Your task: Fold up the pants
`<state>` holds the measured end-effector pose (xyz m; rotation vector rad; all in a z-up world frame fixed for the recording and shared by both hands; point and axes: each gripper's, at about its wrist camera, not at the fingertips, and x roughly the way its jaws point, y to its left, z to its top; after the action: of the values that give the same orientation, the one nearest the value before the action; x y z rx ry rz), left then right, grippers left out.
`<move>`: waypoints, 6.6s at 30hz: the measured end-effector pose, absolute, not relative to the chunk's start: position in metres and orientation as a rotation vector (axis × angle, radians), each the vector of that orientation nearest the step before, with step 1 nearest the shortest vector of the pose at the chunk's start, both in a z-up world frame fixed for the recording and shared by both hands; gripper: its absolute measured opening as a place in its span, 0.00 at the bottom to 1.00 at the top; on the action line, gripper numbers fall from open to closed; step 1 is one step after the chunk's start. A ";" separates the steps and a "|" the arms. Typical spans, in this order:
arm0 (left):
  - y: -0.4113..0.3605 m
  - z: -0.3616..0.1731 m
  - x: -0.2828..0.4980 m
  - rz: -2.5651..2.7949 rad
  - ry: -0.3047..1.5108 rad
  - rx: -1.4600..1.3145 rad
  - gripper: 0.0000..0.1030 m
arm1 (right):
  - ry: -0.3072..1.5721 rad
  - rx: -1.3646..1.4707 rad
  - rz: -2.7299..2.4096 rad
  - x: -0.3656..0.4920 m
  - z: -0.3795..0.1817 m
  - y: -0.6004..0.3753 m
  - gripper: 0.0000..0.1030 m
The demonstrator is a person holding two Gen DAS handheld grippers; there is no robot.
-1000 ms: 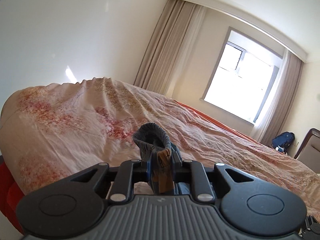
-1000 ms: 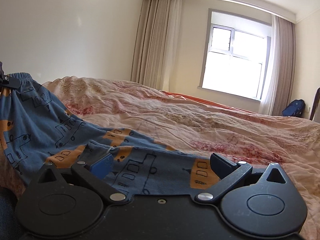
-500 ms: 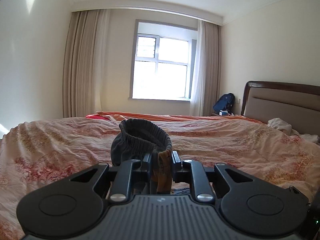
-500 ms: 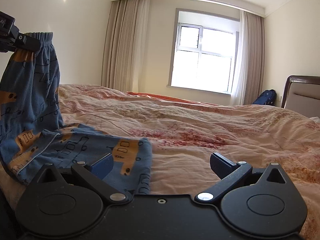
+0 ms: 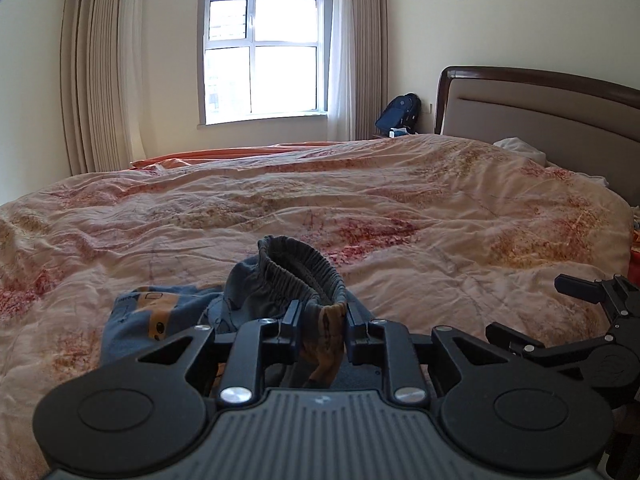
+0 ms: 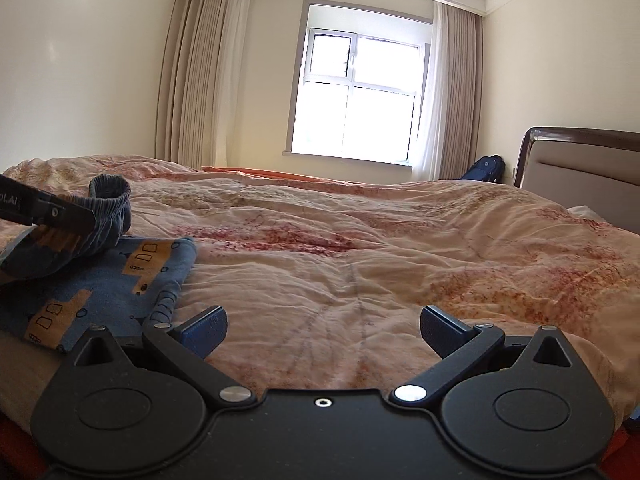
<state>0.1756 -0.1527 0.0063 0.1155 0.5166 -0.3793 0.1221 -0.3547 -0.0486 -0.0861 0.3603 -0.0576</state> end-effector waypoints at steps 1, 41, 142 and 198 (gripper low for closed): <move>-0.153 0.004 0.176 -0.383 0.528 0.114 0.25 | 0.362 -0.087 -0.059 0.121 -0.049 -0.356 1.00; -0.143 -0.035 0.119 -0.336 0.510 0.453 0.19 | 0.545 0.417 0.518 0.212 -0.042 -0.318 0.73; -0.043 -0.027 0.263 -0.015 0.564 0.036 1.00 | 0.465 -0.037 0.122 0.240 -0.050 -0.284 1.00; -0.028 -0.052 0.165 -0.233 0.711 -0.038 1.00 | 0.578 0.061 0.193 0.128 -0.067 -0.292 1.00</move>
<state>0.1649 -0.0280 -0.0519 -0.0385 0.7109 -0.2326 0.1279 -0.2924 -0.0669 0.0607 0.5777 0.1929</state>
